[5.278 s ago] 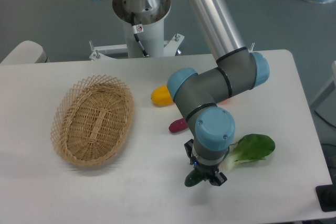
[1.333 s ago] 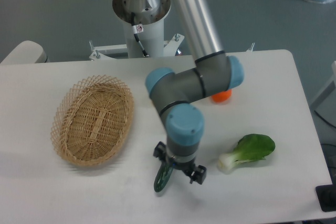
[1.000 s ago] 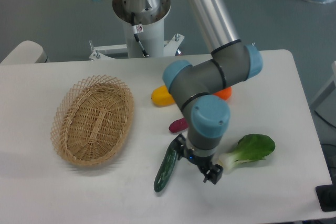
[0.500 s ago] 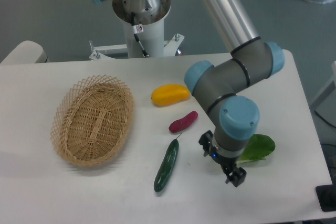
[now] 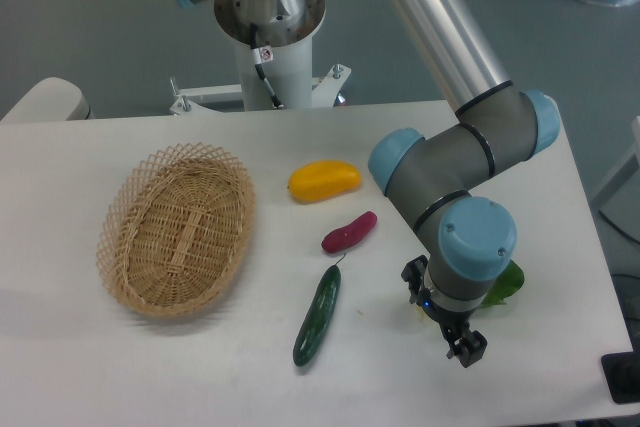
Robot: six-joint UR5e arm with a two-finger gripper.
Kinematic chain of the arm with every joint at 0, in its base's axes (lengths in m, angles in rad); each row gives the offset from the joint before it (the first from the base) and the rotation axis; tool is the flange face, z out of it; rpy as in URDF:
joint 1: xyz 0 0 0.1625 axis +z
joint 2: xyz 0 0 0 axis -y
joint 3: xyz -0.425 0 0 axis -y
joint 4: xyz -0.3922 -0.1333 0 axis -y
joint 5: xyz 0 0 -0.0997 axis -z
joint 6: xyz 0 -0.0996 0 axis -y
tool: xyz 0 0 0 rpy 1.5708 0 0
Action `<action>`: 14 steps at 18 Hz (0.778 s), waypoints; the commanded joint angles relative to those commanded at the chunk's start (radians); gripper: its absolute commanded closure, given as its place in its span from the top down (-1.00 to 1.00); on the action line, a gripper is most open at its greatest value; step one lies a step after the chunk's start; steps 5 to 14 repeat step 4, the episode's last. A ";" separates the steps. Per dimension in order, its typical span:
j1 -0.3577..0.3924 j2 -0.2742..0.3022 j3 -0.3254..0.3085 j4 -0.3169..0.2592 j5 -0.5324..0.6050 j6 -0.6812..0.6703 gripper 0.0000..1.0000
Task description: Place the cucumber on the table
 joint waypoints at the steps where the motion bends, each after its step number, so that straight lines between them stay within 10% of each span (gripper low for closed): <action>1: 0.000 0.000 -0.002 0.002 0.002 0.000 1.00; 14: -0.002 0.002 -0.005 0.002 0.002 0.000 1.00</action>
